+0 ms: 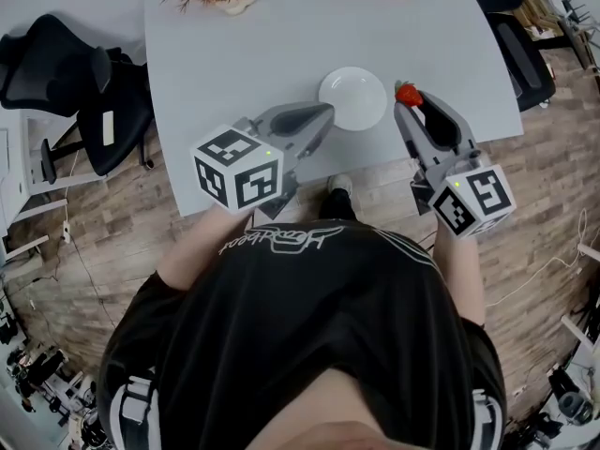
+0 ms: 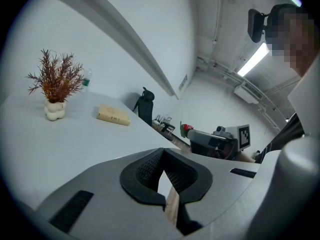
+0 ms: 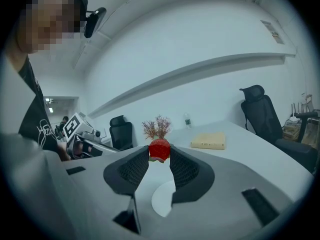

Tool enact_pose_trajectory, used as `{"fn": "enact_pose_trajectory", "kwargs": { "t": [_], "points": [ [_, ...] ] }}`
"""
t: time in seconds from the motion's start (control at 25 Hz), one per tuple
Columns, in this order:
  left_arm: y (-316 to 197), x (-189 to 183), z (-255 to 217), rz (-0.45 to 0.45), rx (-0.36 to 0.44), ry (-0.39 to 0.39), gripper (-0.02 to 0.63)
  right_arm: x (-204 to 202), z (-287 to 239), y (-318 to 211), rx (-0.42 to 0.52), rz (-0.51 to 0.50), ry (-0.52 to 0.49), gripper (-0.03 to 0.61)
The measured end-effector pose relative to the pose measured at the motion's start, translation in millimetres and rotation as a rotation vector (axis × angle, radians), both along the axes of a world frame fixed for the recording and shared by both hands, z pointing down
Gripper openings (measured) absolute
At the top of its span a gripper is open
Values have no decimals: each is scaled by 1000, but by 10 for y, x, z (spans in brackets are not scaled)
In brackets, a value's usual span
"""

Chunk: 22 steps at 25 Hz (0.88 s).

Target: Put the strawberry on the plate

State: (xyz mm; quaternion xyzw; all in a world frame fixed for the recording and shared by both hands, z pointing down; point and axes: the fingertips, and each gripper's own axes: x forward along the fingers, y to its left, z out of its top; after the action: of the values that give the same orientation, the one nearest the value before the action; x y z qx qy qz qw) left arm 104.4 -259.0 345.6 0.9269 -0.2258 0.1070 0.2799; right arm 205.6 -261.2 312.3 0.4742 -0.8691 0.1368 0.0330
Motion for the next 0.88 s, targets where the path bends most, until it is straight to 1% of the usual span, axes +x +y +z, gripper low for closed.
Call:
{"fn": "enact_pose_trajectory", "kwargs": {
  "t": [0.32, 0.48, 0.6, 0.76, 0.88],
  "points": [
    [-147, -91, 123, -48, -24, -4, 6, -116, 160, -264, -30, -60, 23, 126],
    [-218, -60, 213, -55, -38, -14, 6, -132, 334, -433, -49, -84, 75, 126],
    [-285, -110, 287, -67, -51, -18, 6, -201, 484, -555, -70, -100, 102, 126],
    [-380, -119, 417, -90, -70, -26, 6, -229, 739, -675, -87, -123, 186, 126],
    [-426, -108, 512, -103, -84, -35, 6, -242, 921, -726, -120, -145, 195, 126]
  ]
}}
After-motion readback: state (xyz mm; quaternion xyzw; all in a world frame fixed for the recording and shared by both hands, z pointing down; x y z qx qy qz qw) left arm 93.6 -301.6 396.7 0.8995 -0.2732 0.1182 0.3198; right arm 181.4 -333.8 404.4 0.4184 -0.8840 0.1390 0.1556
